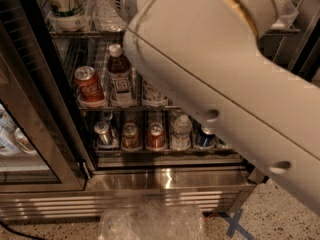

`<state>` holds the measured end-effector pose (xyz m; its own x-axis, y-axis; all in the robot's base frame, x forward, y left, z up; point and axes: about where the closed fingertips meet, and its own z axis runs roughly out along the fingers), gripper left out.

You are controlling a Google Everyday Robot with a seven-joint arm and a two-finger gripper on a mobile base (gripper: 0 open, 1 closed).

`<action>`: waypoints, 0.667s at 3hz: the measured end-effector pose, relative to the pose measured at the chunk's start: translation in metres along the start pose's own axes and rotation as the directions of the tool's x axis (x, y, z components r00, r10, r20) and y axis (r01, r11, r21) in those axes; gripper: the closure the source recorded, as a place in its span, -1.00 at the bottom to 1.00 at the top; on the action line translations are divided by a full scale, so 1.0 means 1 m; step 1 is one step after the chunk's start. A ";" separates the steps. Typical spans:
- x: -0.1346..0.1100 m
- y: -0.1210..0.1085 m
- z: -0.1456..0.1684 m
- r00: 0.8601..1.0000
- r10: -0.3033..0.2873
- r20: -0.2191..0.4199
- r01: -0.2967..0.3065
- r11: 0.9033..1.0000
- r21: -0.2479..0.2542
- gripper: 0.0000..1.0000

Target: Pick blue plastic bottle from top shelf of fridge

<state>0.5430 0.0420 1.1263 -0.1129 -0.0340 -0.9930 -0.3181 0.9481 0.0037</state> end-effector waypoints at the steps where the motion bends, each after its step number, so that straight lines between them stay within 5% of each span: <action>1: 0.012 0.007 -0.017 0.999 0.007 -0.043 -0.009 0.999 -0.046 1.00; 2: 0.031 0.015 -0.033 0.992 0.048 -0.114 -0.057 0.995 -0.079 1.00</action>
Offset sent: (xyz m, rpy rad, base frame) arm -0.0956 -0.0085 -0.0887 0.1075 0.3905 0.1517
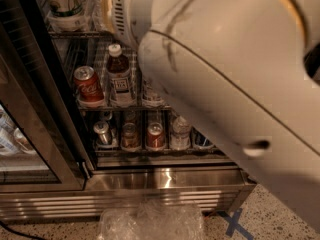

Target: Pick blue plastic bottle from top shelf of fridge

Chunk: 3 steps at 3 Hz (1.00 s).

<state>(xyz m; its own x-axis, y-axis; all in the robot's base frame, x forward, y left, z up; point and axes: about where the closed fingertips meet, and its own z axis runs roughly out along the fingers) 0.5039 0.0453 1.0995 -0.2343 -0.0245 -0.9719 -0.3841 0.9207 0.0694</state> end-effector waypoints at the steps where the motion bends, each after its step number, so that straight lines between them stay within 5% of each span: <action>1: 0.030 0.016 -0.023 0.991 0.065 -0.117 -0.071 0.996 -0.052 1.00; 3: 0.041 0.024 -0.034 0.984 0.086 -0.156 -0.098 0.993 -0.073 1.00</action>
Offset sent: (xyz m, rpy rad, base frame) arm -0.0957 -0.0054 -0.0688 0.1056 0.3727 0.1167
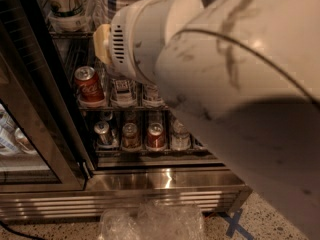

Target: Pick blue plastic bottle from top shelf of fridge

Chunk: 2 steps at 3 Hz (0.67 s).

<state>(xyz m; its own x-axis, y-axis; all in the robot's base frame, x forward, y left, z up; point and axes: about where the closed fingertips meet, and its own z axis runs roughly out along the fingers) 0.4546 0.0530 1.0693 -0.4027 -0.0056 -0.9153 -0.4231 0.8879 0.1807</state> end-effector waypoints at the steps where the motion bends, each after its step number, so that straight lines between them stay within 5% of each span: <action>1: 0.005 0.017 0.000 1.000 0.000 -0.028 -0.001 0.999 -0.044 1.00; 2: 0.008 0.030 -0.001 0.999 -0.009 -0.045 0.006 0.997 -0.073 1.00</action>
Offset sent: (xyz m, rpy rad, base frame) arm -0.0844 0.0460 -0.0890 -0.1153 0.4081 0.2692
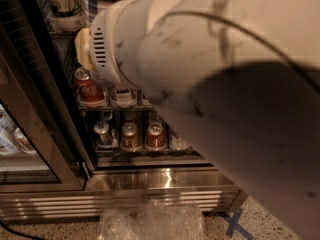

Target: Pick blue plastic bottle from top shelf of fridge

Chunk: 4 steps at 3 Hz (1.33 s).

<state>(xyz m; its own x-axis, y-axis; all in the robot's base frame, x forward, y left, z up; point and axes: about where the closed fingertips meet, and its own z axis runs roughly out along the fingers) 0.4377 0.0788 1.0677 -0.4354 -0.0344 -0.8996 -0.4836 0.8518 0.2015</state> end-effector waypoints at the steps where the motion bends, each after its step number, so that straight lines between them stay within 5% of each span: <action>1: 0.000 0.000 0.000 1.000 0.000 0.000 0.000 1.000 0.000 1.00; 2: 0.000 0.000 0.000 1.000 0.000 0.000 0.000 1.000 0.000 1.00; 3: 0.024 0.002 0.001 0.999 0.052 0.015 -0.050 0.995 -0.088 1.00; 4: 0.085 0.001 0.000 0.994 0.112 -0.016 -0.113 0.966 -0.233 1.00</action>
Offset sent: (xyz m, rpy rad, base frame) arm -0.1334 0.0112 -0.1122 -0.0671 0.5117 0.1355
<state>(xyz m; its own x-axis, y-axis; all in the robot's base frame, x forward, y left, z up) 0.4003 0.0762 0.9914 -0.4989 0.0534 -0.8650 -0.5947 0.7049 0.3865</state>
